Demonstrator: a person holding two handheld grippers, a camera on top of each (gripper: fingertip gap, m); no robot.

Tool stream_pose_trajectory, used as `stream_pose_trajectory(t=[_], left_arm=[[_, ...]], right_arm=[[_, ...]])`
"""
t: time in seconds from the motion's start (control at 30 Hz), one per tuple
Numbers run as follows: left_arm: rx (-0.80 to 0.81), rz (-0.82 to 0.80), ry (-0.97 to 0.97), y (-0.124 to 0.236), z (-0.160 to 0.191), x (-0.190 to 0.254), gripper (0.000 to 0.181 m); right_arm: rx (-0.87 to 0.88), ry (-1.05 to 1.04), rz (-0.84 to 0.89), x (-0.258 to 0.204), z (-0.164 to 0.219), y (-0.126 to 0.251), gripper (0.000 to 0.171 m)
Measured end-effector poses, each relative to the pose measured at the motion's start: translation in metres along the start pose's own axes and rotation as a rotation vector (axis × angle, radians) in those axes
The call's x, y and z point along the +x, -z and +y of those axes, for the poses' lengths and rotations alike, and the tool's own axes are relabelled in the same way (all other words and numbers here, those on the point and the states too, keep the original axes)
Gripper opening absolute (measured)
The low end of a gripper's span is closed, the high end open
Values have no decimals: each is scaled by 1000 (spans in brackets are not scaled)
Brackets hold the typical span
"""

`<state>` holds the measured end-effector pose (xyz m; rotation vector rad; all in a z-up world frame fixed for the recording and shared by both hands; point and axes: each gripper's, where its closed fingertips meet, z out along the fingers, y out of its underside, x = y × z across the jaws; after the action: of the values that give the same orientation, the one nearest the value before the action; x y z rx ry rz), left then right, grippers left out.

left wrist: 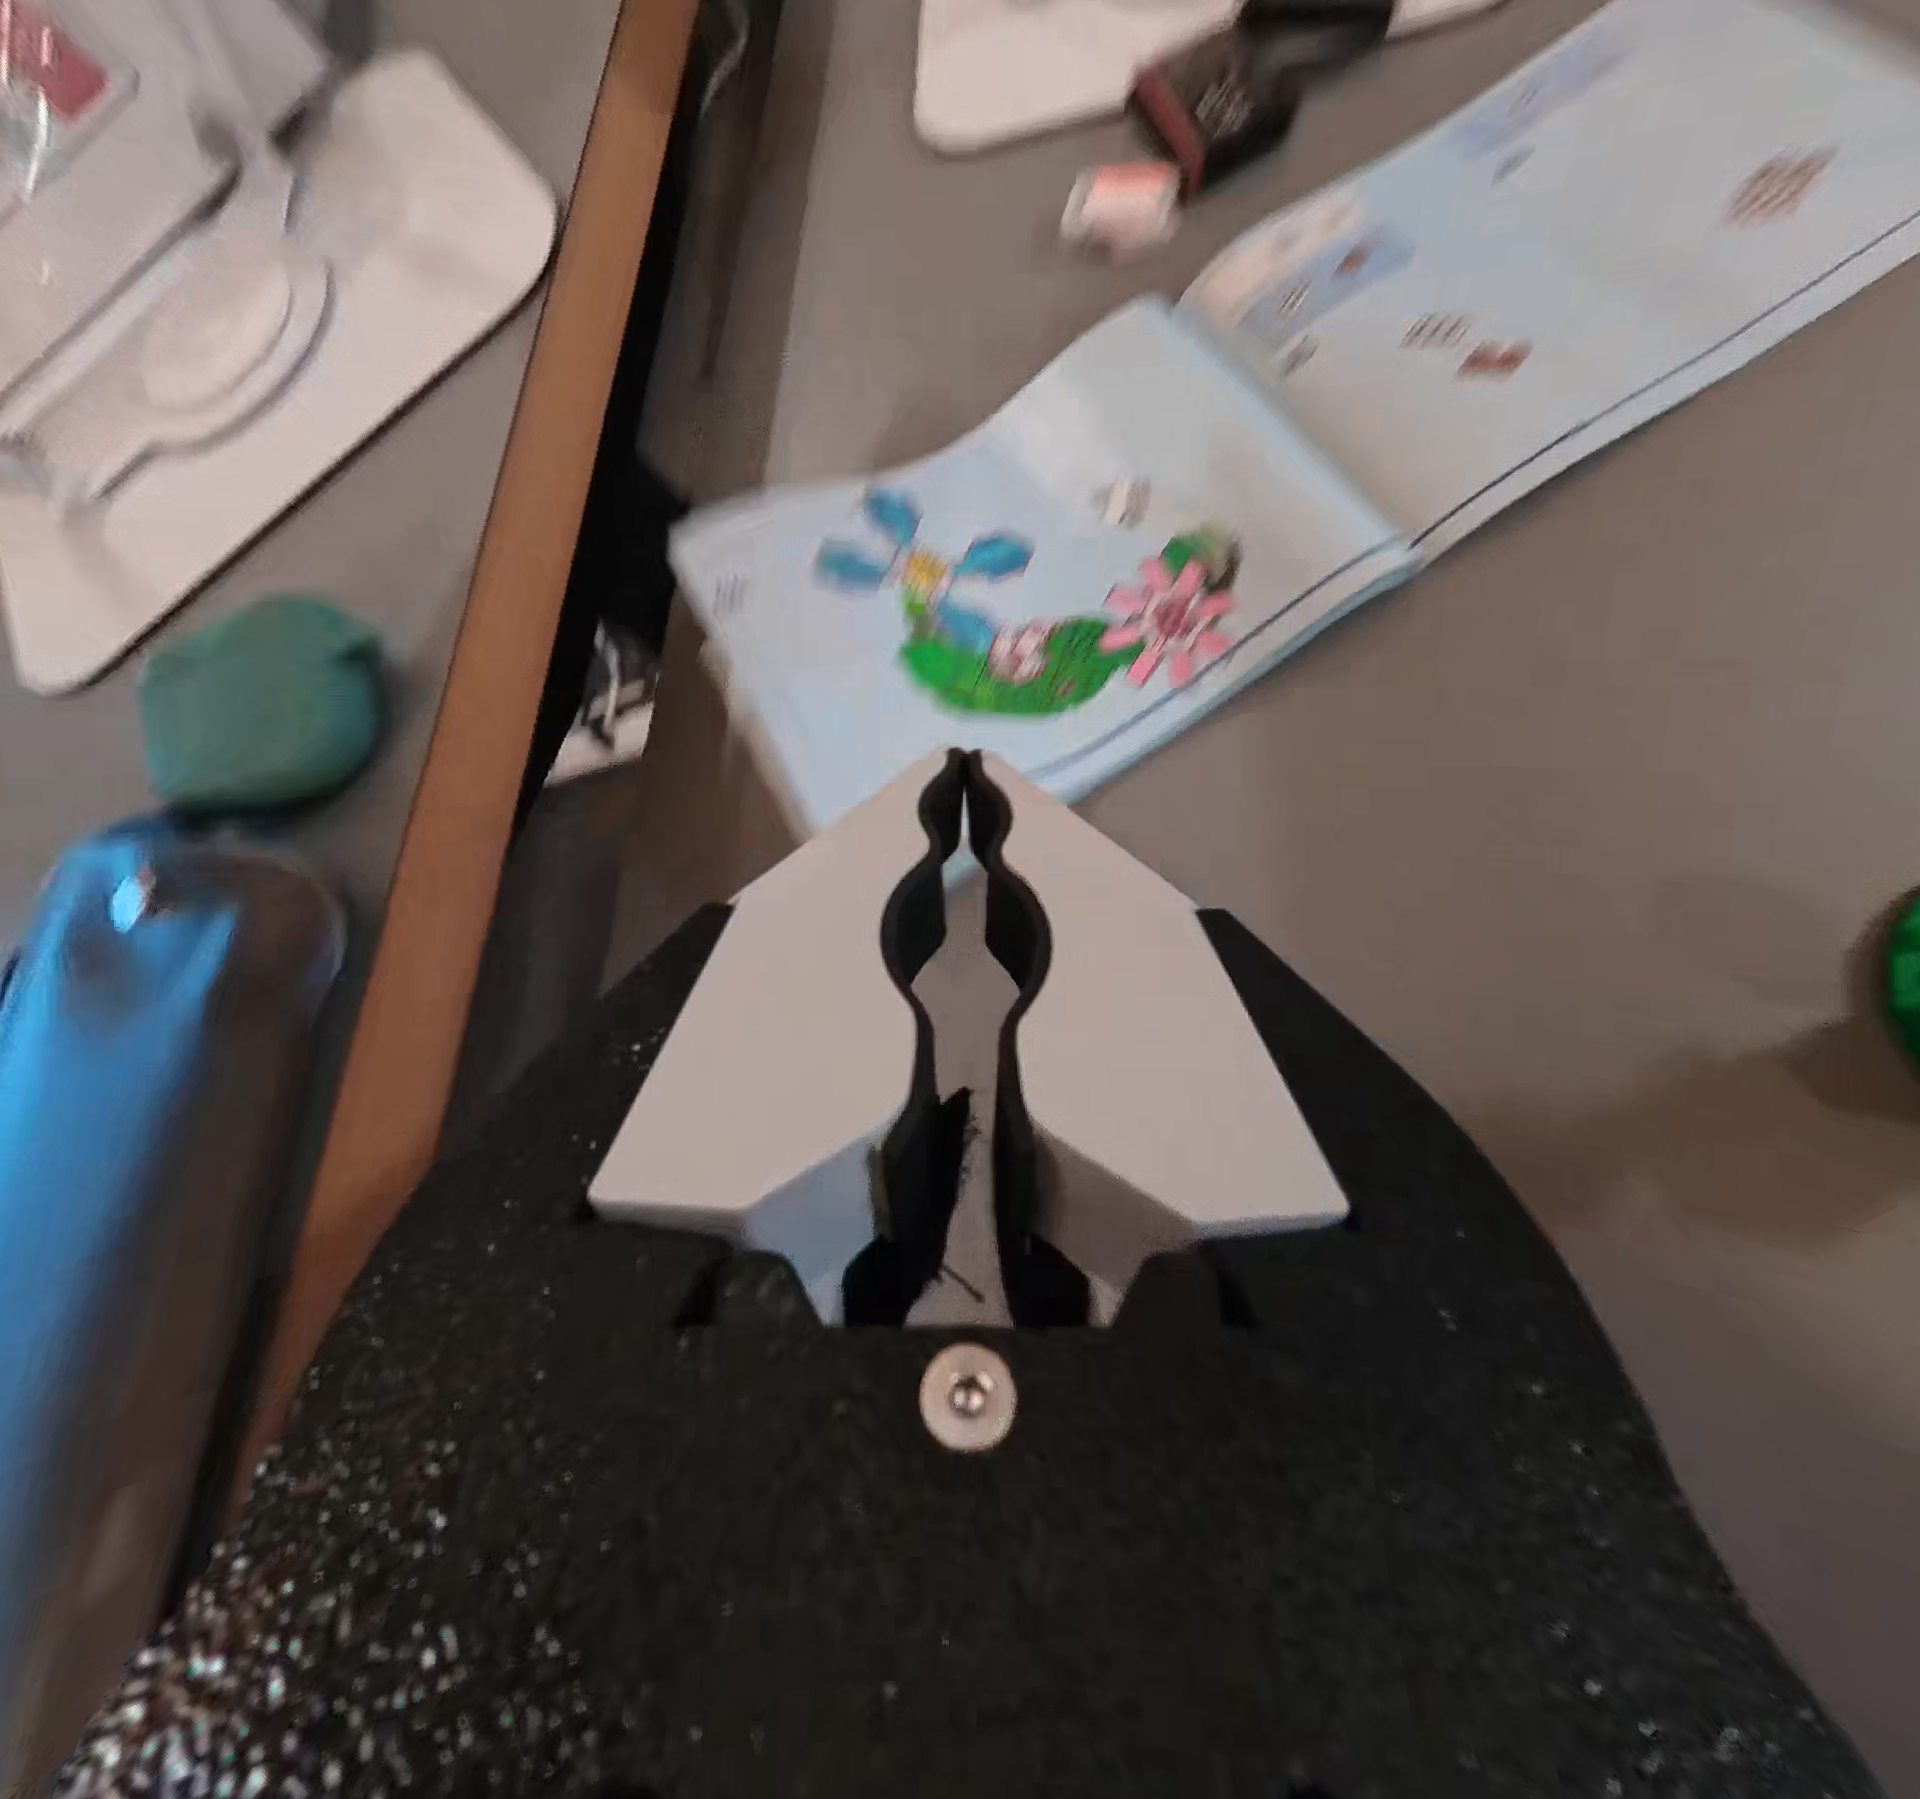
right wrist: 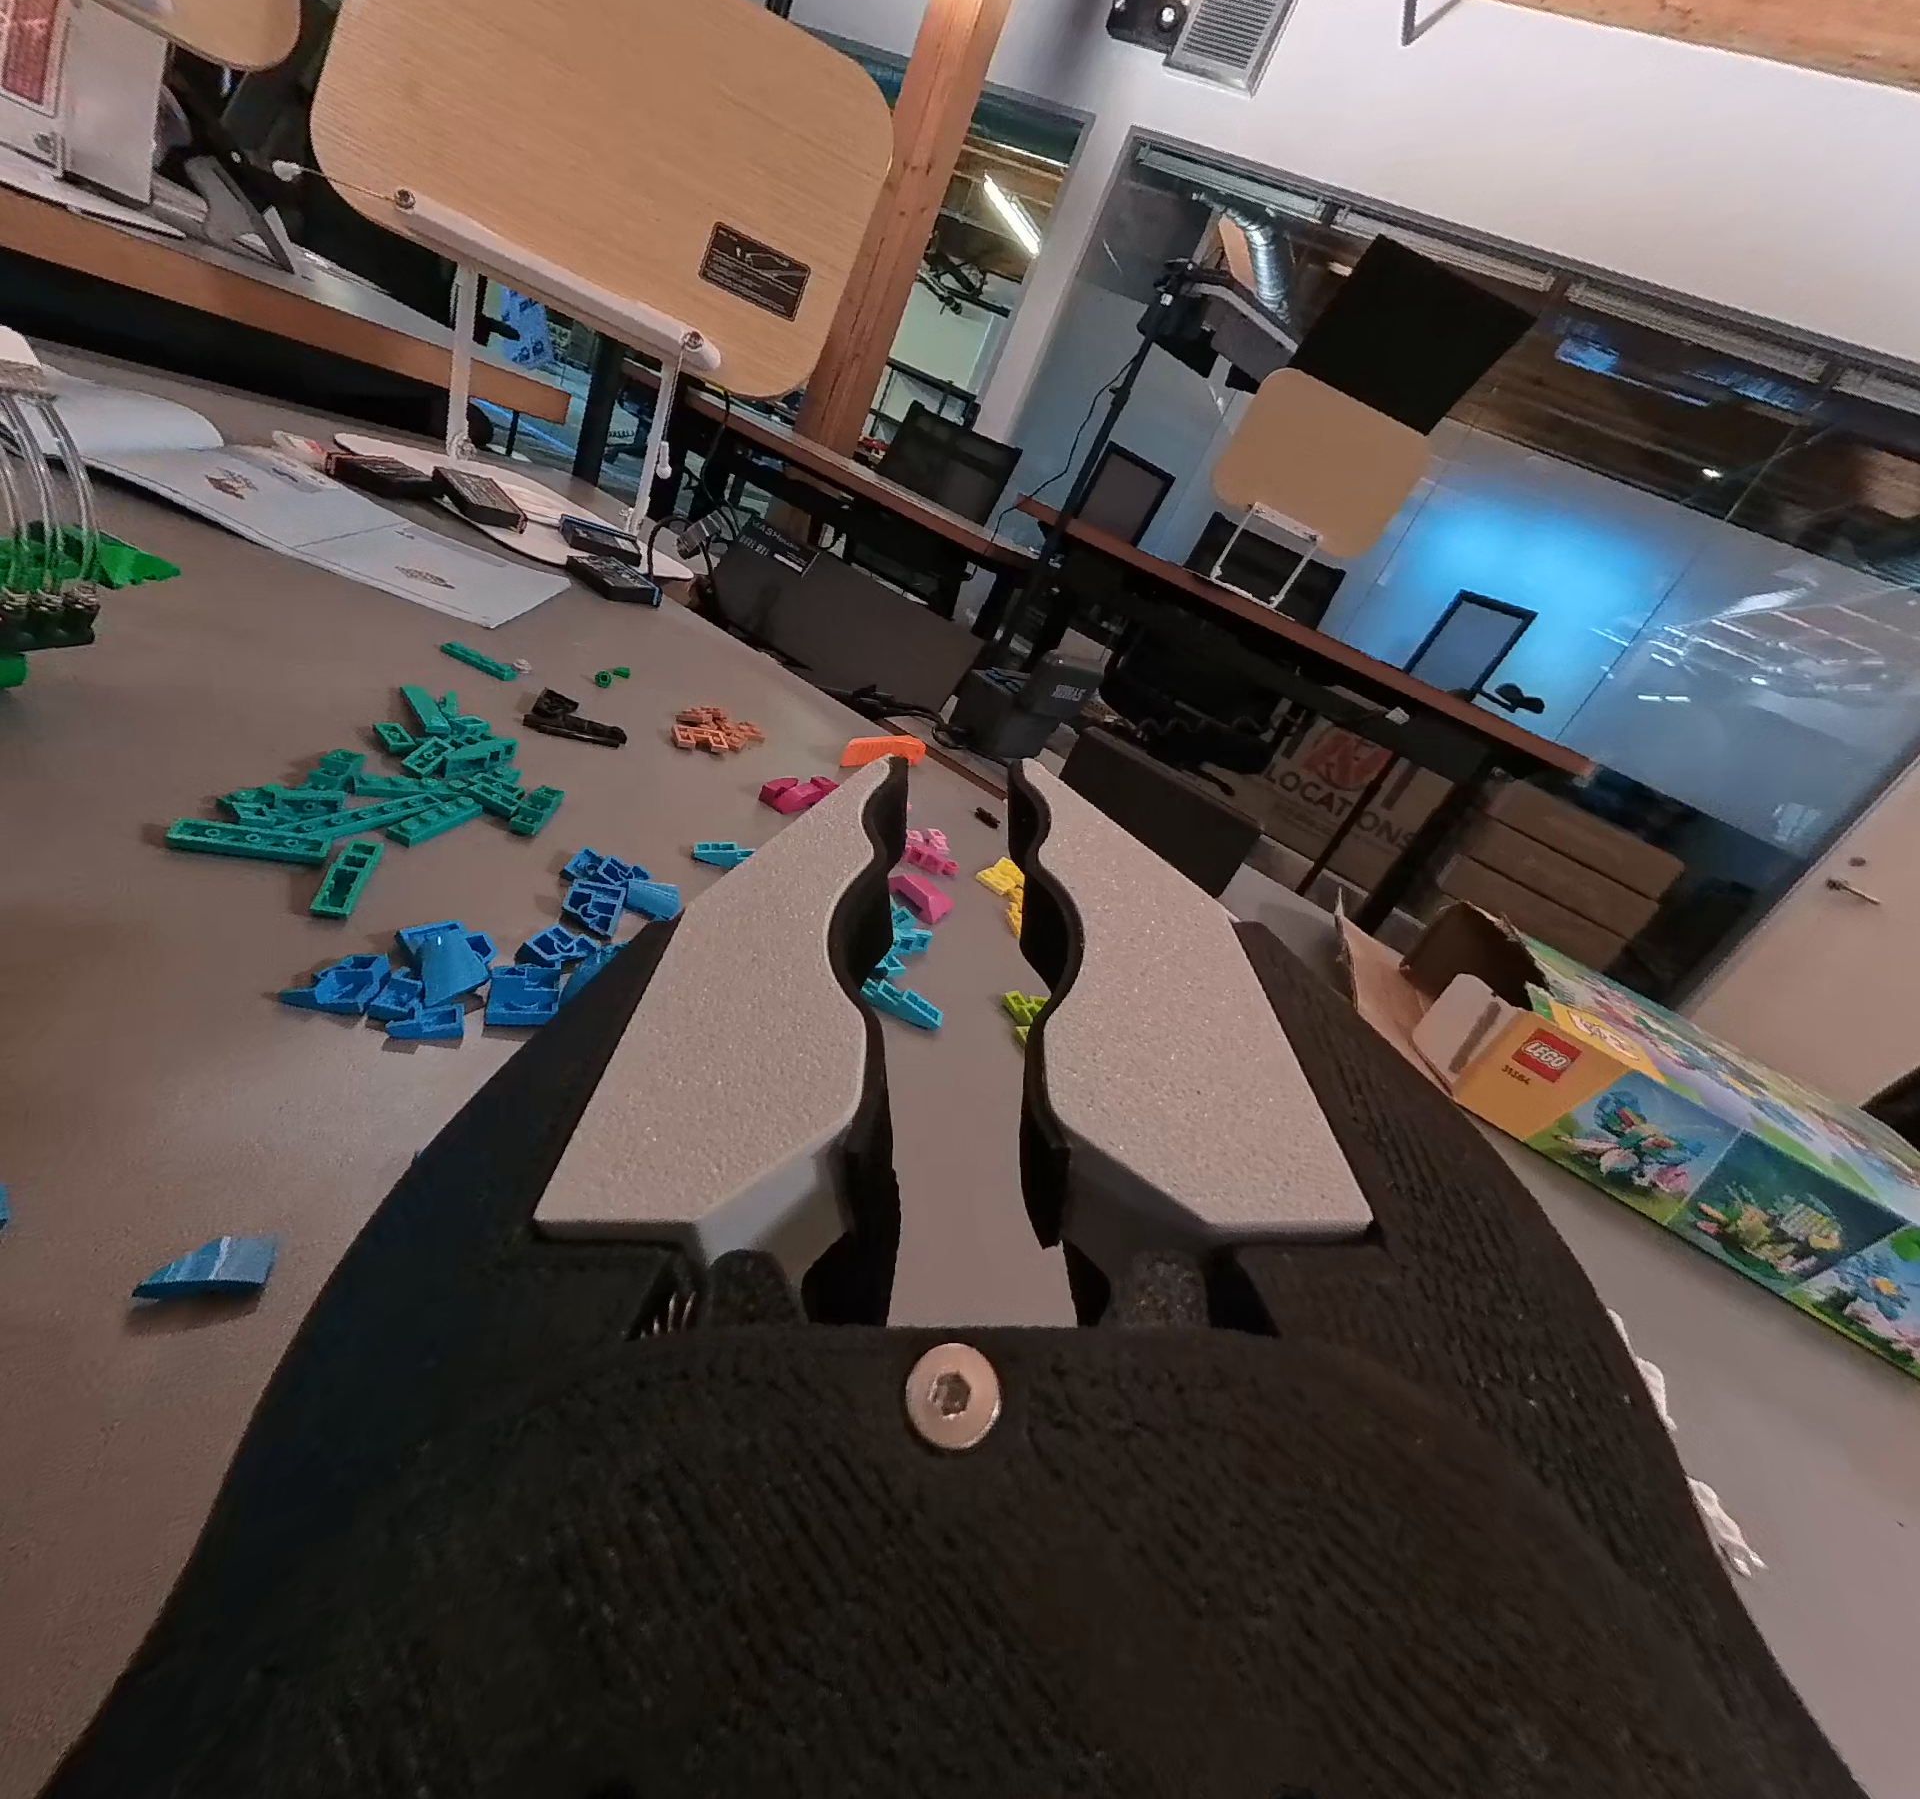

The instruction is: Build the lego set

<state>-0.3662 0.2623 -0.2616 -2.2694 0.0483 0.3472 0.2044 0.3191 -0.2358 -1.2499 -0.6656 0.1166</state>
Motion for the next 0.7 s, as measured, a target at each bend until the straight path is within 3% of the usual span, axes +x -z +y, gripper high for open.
stream_pose_trajectory(t=[0.03, 0.1, 0.33, 0.7], left_arm=[[58, 17, -2, -7, -9, 4, 0], [78, 19, 28, -29, -12, 0, 0], [-153, 14, 44, -89, 38, -18, 0], [-274, 35, 14, -74, 63, -10, 0]], right_arm=[[1, -3, -1, 0, 0, 0, 18], [1, -7, 0, 0, 0, 0, 18], [0, -13, 0, 1, 0, 0, 18], [-2, -14, -5, 0, 1, -1, 18]])
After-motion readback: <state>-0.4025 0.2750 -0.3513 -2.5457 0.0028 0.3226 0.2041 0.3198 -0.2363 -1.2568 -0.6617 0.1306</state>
